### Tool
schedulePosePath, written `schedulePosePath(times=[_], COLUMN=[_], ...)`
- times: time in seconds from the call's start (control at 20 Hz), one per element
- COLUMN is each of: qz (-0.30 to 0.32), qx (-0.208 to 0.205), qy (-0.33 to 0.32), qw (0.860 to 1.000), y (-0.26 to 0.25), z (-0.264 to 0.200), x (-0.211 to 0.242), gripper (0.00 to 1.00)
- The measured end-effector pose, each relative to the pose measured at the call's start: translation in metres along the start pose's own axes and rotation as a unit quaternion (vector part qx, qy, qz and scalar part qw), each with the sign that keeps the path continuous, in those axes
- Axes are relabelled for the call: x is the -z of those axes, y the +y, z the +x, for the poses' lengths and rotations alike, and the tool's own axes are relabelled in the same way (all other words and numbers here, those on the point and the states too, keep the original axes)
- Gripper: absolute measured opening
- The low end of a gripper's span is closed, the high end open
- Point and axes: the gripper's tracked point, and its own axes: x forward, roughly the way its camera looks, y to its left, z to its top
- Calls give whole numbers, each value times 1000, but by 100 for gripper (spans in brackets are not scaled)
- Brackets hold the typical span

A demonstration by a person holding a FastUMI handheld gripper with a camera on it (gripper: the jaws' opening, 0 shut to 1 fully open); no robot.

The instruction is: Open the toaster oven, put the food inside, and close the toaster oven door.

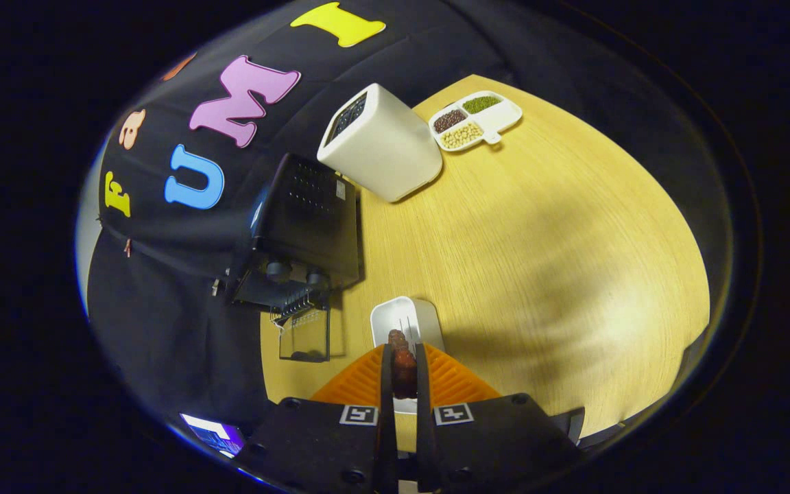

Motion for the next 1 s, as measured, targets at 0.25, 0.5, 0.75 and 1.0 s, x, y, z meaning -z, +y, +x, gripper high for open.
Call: schedulePosePath(times=[0.25, 0.5, 0.75, 1.0], qz=[21, 55, 72, 53], qx=[25, 22, -5, -48], qy=[-66, -131, -135, -158], qw=[997, 990, 988, 985], y=[25, 86, 151, 219], z=[-29, -43, -12, 23], x=[8, 53, 105, 102], gripper=[15, 15, 15, 15])
